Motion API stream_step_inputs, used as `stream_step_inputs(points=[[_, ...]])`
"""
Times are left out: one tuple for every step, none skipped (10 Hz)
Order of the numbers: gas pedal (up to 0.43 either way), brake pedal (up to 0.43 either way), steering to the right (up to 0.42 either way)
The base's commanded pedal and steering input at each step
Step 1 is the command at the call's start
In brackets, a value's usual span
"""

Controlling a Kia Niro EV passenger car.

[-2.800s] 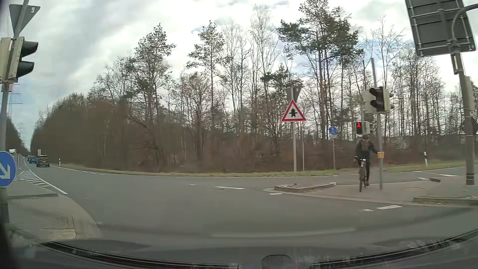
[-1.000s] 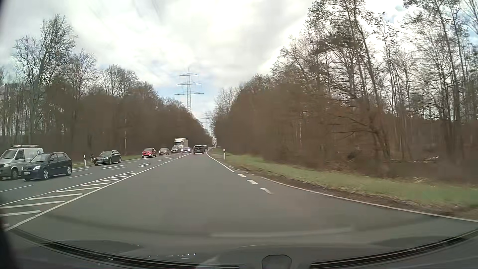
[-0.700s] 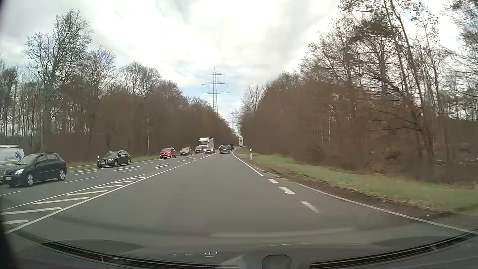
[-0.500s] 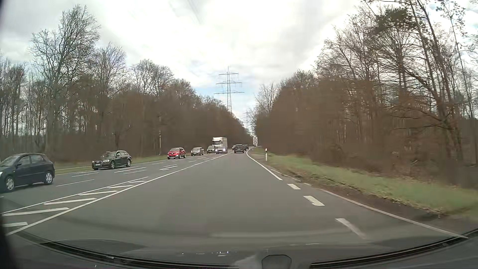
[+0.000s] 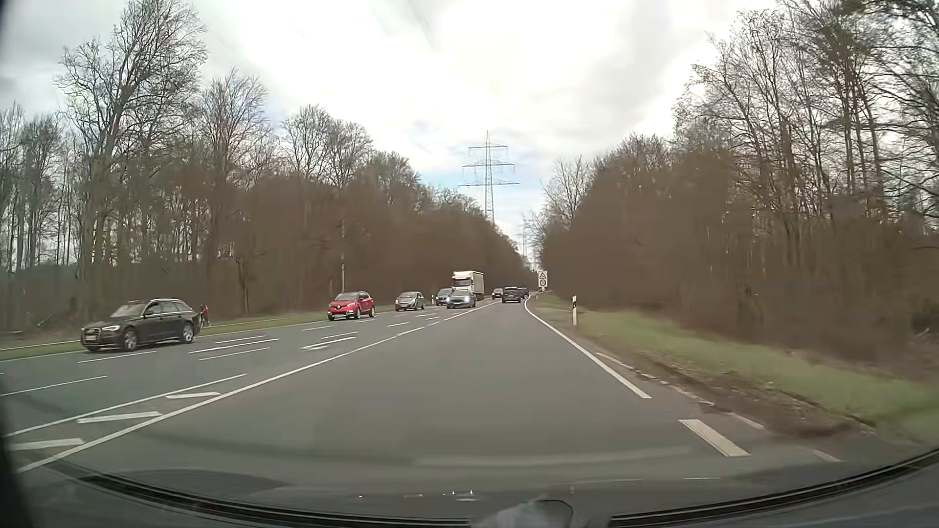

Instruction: Follow the waypoints while adhering to traffic rules and regulations

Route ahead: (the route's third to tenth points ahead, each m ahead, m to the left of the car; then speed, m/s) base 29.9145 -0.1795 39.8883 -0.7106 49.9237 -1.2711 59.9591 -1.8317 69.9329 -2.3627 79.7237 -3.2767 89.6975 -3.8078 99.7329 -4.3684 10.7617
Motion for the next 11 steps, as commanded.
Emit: stream_step_inputs(points=[[0.319, 0.0, -0.019], [0.319, 0.0, -0.013], [0.319, 0.0, -0.008], [0.319, 0.0, -0.003], [0.319, 0.0, 0.0], [0.319, 0.0, 0.001], [0.319, 0.0, 0.003], [0.319, 0.0, 0.004], [0.319, 0.0, 0.004], [0.319, 0.0, 0.004], [0.319, 0.0, 0.005]])
